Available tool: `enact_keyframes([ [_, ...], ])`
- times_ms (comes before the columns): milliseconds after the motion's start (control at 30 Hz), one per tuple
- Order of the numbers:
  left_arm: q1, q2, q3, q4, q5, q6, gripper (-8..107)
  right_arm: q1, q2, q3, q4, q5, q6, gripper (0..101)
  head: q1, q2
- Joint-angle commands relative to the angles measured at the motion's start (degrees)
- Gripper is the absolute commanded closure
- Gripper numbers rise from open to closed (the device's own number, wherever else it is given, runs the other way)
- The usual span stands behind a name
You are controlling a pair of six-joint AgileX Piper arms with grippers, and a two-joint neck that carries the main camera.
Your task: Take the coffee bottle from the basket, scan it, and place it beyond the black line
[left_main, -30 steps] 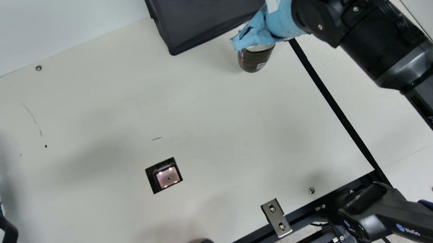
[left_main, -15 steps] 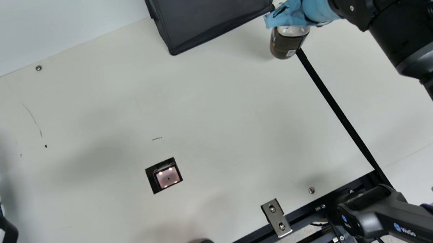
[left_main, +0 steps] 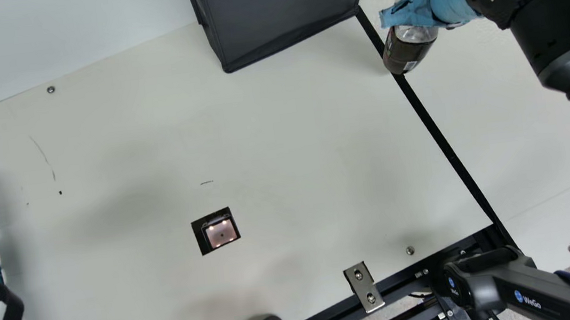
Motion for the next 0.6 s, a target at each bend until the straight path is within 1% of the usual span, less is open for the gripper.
enact_keyframes([
  [0, 0.0, 0.0, 0.0, 0.0, 0.0, 0.0, 9, -1.1, 0.2, 0.1, 0.4, -0.5, -0.7, 101, -1.0, -0.1],
  [567, 0.0, 0.0, 0.0, 0.0, 0.0, 0.0, 9, -7.8, 3.7, -0.1, 3.8, -3.0, -3.6, 101, -1.0, -0.1],
])
